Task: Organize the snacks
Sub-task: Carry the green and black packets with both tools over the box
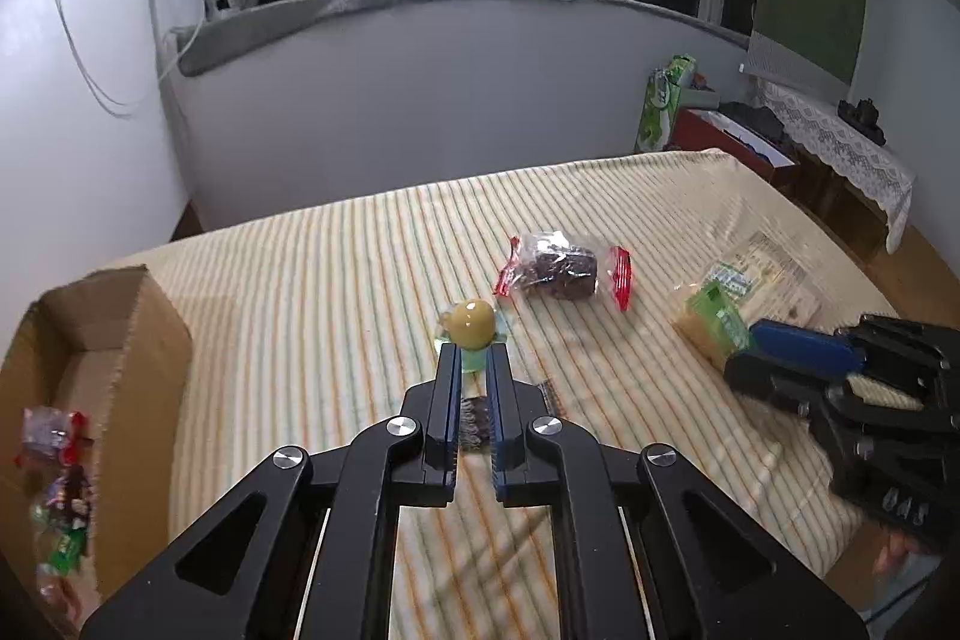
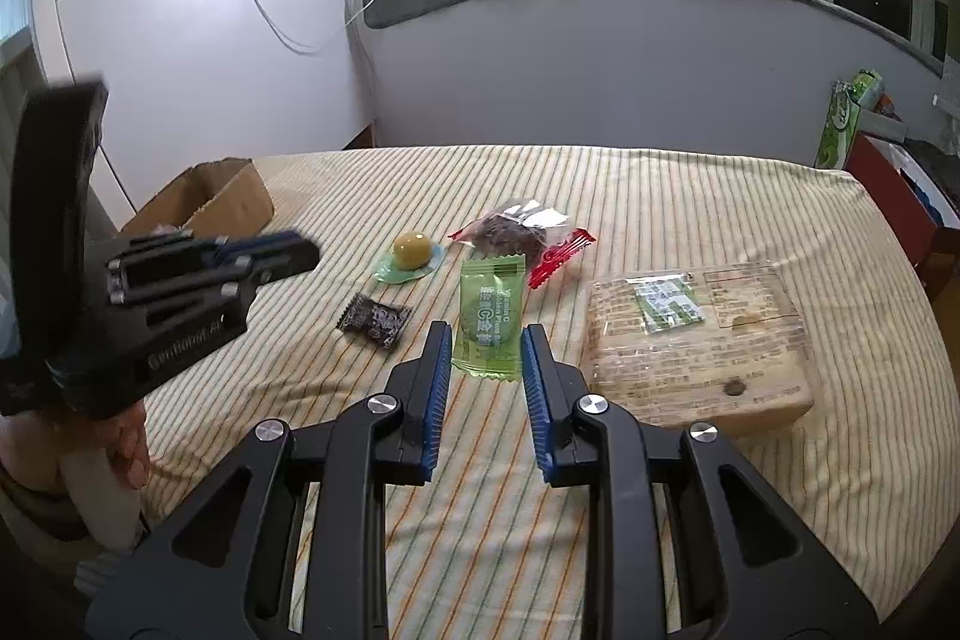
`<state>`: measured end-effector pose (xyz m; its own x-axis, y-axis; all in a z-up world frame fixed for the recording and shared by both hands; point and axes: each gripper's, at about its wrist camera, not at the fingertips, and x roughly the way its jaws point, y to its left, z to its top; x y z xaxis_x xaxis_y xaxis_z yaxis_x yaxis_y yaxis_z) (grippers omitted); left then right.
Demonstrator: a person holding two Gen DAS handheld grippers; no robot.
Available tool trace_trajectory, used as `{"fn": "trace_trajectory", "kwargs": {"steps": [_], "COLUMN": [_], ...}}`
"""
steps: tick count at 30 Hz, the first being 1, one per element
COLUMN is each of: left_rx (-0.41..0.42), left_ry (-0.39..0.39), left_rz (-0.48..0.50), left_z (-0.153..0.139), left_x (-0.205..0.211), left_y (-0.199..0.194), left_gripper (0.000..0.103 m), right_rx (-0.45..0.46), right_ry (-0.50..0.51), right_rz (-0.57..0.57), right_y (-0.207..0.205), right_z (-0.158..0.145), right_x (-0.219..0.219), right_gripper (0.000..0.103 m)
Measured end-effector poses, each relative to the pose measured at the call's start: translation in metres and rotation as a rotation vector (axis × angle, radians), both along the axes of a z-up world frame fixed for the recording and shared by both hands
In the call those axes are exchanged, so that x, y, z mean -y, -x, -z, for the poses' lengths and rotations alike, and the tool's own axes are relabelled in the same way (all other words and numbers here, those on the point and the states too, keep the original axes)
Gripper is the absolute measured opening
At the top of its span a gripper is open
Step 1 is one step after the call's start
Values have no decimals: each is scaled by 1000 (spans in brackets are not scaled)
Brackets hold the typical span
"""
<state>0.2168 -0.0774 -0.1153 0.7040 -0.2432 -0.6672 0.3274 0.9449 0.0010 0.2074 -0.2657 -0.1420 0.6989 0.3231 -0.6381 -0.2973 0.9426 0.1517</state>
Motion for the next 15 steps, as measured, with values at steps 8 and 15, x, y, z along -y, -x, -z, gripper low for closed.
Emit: {"fn": "trace_trajectory", "kwargs": {"steps": [8, 15], "left_rx": [-58, -151], "left_ry": [-163, -84], "left_rz": [24, 57], "left_z": [34, 51], "left_x": [25, 42], "left_y": [2, -22], "left_gripper": [77, 47], "right_rx": [-16, -7], "right_ry": [-16, -18], "right_rz": [-1, 20], "right_y": [1, 6], "right_z": [10, 6], "right_x": [3, 12], "right_gripper": [25, 25]}}
